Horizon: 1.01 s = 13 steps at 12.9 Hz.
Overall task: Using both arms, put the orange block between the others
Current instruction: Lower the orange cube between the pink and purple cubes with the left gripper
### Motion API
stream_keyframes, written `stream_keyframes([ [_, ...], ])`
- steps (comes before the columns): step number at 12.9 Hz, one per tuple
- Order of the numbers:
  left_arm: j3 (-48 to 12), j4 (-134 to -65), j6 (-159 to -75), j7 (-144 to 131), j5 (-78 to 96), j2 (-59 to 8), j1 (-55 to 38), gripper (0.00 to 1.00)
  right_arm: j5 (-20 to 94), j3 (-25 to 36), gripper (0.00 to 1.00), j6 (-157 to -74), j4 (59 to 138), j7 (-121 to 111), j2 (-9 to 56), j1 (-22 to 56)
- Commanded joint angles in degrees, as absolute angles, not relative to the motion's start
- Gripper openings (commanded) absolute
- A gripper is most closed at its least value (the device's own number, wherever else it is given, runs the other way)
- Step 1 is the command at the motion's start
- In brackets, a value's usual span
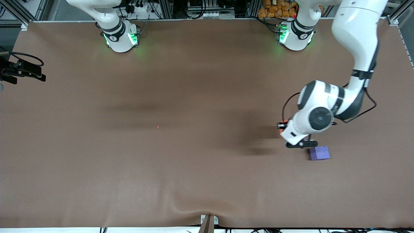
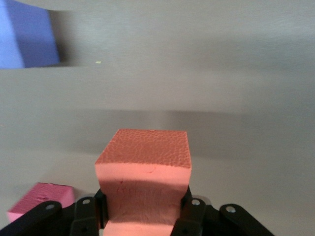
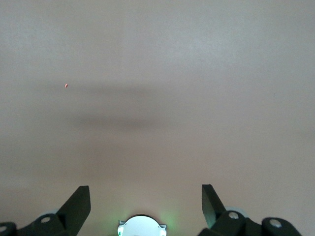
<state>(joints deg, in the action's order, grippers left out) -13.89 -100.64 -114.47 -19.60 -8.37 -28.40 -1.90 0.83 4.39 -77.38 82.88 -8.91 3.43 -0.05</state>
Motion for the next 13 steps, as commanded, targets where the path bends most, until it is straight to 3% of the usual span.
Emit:
stream_keyframes([
  [1,-14.5,-103.01,-114.7,-15.57,-9.67,-26.54,0.78,0.0,0.35,5.01,1.0,-77.26,82.71,-9.67,3.25,0.79],
  [8,-14.59,-106.34,-116.89,-9.76,-14.24,-26.46,5.79,0.0,0.53,5.01,1.0,-77.34,82.35,-9.67,3.25,0.26],
  [13,-14.68,-111.61,-123.64,-8.7,-18.36,-26.54,9.39,0.0,0.35,5.1,1.0,-77.34,82.27,-9.67,3.25,0.17],
])
